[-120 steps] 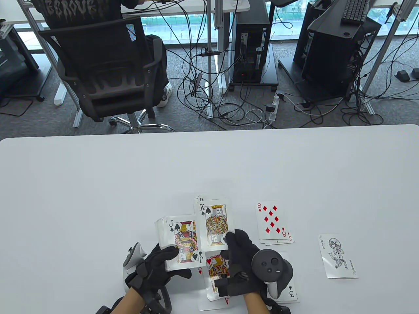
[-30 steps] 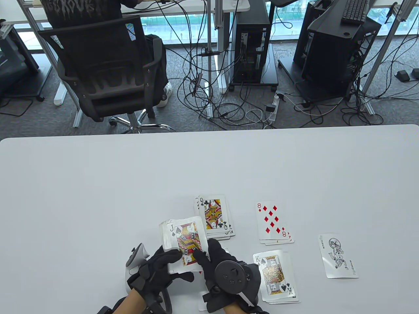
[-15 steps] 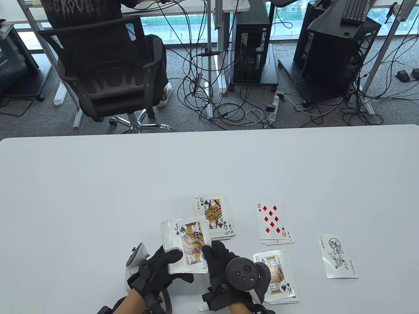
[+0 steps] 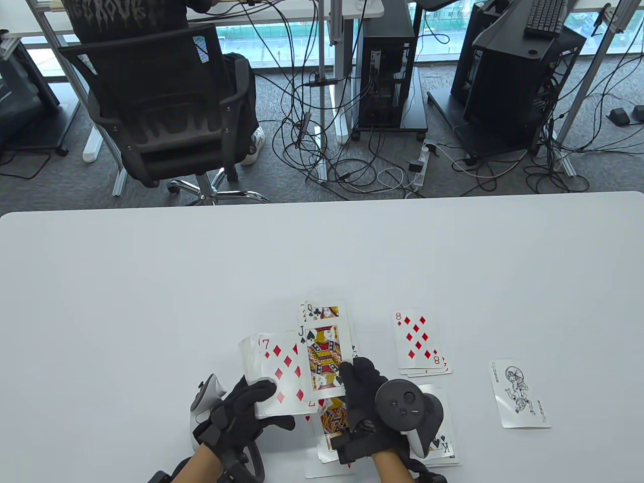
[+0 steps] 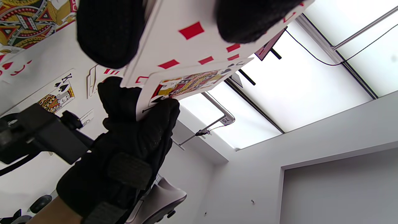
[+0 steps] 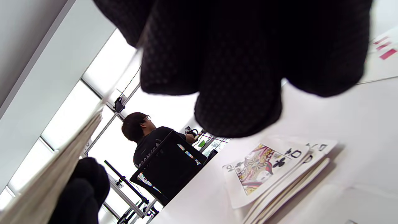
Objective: Playing card suit sorting
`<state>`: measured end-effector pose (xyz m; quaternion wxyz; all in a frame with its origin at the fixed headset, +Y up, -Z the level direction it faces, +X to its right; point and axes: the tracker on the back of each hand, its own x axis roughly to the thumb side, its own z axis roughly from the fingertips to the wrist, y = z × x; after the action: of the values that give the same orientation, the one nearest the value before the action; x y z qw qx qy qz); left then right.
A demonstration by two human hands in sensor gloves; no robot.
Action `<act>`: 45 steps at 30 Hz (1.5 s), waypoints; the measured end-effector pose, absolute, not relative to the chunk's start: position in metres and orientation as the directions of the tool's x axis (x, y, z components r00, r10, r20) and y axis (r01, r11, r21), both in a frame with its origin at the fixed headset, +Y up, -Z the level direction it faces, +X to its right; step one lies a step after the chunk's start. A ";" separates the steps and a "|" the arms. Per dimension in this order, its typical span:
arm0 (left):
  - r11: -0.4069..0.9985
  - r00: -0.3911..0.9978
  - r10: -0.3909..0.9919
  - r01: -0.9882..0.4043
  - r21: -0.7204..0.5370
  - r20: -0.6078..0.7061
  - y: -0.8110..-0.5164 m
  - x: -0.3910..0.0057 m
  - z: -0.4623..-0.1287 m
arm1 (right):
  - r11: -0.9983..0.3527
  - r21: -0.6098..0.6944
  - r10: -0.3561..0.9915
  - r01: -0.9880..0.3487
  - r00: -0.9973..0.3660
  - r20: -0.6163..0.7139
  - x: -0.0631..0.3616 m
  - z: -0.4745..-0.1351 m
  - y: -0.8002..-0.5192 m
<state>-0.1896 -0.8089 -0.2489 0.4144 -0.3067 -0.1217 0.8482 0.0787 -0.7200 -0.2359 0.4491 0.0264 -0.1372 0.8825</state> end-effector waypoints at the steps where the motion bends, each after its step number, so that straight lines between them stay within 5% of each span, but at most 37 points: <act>1: -0.628 -0.470 0.777 -0.628 -0.460 -0.419 -0.809 -0.190 -0.249 | -0.552 -0.211 0.795 -0.807 -0.586 0.158 0.087 -0.237 -0.719; 16: -0.631 -0.466 0.774 -0.631 -0.452 -0.429 -0.809 -0.190 -0.248 | -0.567 -0.240 0.807 -0.788 -0.590 0.030 0.185 -0.215 -0.709; 22: -0.631 -0.466 0.774 -0.631 -0.452 -0.429 -0.809 -0.190 -0.248 | -0.684 -0.104 0.729 -0.722 -0.675 -0.113 0.205 -0.211 -0.718; 30: -0.631 -0.460 0.773 -0.637 -0.443 -0.437 -0.809 -0.190 -0.247 | -0.884 0.195 0.384 -0.425 -0.898 -0.215 0.205 -0.211 -0.748; 45: -0.631 -0.457 0.772 -0.641 -0.437 -0.442 -0.809 -0.190 -0.247 | -0.905 0.389 -0.234 0.174 -0.966 -0.112 0.173 -0.214 -0.771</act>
<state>-0.1900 -0.8093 -0.2466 0.4169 -0.3123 -0.1045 0.8472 0.1730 -0.7707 -0.2137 -0.1048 -0.0784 0.1914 0.9728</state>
